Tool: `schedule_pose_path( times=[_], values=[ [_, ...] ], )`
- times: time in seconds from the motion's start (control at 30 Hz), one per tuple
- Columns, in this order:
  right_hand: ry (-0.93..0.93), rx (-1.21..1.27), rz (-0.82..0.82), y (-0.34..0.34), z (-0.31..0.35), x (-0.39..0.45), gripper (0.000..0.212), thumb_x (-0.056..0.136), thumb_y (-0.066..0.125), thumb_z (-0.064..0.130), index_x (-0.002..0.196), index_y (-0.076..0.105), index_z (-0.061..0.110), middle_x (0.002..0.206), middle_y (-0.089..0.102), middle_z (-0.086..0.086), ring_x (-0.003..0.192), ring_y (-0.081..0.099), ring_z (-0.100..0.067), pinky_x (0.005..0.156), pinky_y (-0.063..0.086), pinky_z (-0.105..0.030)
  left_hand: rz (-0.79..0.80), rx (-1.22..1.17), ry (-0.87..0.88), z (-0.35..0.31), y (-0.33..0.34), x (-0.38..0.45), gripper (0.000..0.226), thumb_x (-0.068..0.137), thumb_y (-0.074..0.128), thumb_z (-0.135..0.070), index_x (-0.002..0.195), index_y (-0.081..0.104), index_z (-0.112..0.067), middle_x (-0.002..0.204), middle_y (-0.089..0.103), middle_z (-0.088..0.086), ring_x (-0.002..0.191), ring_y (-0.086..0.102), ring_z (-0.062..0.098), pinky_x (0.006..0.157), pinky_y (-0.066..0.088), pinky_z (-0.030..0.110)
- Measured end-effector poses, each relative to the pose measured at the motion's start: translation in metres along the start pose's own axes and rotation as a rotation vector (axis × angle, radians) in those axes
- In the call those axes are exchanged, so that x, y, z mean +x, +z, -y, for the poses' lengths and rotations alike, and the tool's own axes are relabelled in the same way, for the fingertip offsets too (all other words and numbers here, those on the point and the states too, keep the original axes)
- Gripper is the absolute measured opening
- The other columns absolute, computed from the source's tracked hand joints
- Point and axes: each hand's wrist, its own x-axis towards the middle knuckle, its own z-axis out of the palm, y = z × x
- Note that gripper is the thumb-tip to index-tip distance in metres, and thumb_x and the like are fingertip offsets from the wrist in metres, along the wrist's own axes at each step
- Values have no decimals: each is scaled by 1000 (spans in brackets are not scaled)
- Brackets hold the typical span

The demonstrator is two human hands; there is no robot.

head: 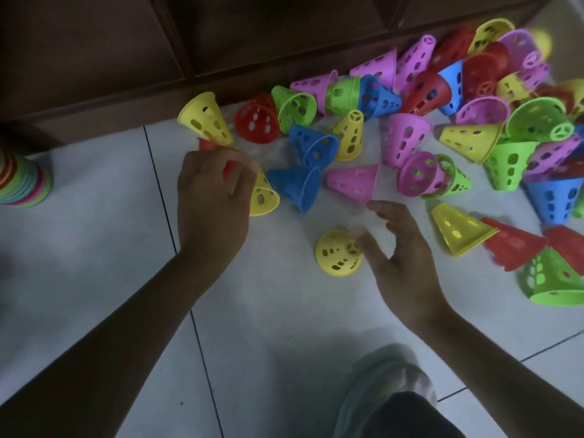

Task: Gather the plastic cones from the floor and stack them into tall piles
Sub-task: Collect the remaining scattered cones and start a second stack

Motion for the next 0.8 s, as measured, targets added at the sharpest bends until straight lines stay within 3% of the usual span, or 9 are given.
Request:
schedule_pose_path(
  times=[0.07,0.13,0.17,0.33,0.43,0.53,0.67,0.8],
  values=[
    [-127,-113,-66,-9,1,18,44,95,62,44,126,56,15,124,58,1,118,53,-17,98,41,-27,1,5,-43,5,7,5,25,96,65,-34,106,71,-12,100,58,0,84,53,-1,73,46,8],
    [-255,-234,-92,-17,5,37,39,94,68,28,126,56,9,123,57,-7,117,51,-22,97,40,-28,11,-14,-80,10,14,7,26,92,69,-37,101,72,-13,96,63,1,85,63,13,74,57,33],
    [-298,-279,-80,-21,7,45,40,93,70,23,127,56,7,125,55,-9,119,50,-24,97,41,-31,14,-15,-103,9,15,5,26,90,71,-37,100,72,-13,95,63,0,85,64,18,73,57,38],
    [-317,-519,163,-22,6,83,59,86,70,31,140,51,14,150,41,-10,139,40,-33,111,41,-47,53,13,-251,3,19,0,26,86,75,-34,104,69,-16,98,61,-8,97,60,16,74,41,24],
    [-318,-589,212,-19,2,90,65,84,75,26,142,48,15,158,30,-10,141,39,-38,106,46,-47,168,-97,-444,-1,16,-5,48,84,77,-29,125,53,-21,112,59,-9,102,57,14,69,40,19],
    [-348,-633,180,-17,-1,89,69,82,78,17,143,46,15,155,30,-12,138,41,-38,98,54,-48,297,-119,-561,-3,10,-15,56,83,79,-31,129,49,-22,110,60,-6,100,61,18,71,46,27],
    [-398,-761,174,-18,-7,91,71,77,81,11,141,49,14,151,31,-17,129,49,-44,84,59,-47,576,150,-485,-5,0,-23,49,81,75,-43,120,54,-23,102,64,-6,87,60,15,62,41,26],
    [-406,-825,157,-23,-8,105,75,78,79,5,145,46,14,154,32,-16,122,55,-43,91,54,-46,667,291,-411,-15,-4,-29,49,76,75,-49,114,58,-24,95,63,-7,81,58,12,66,44,31]
  ],
)
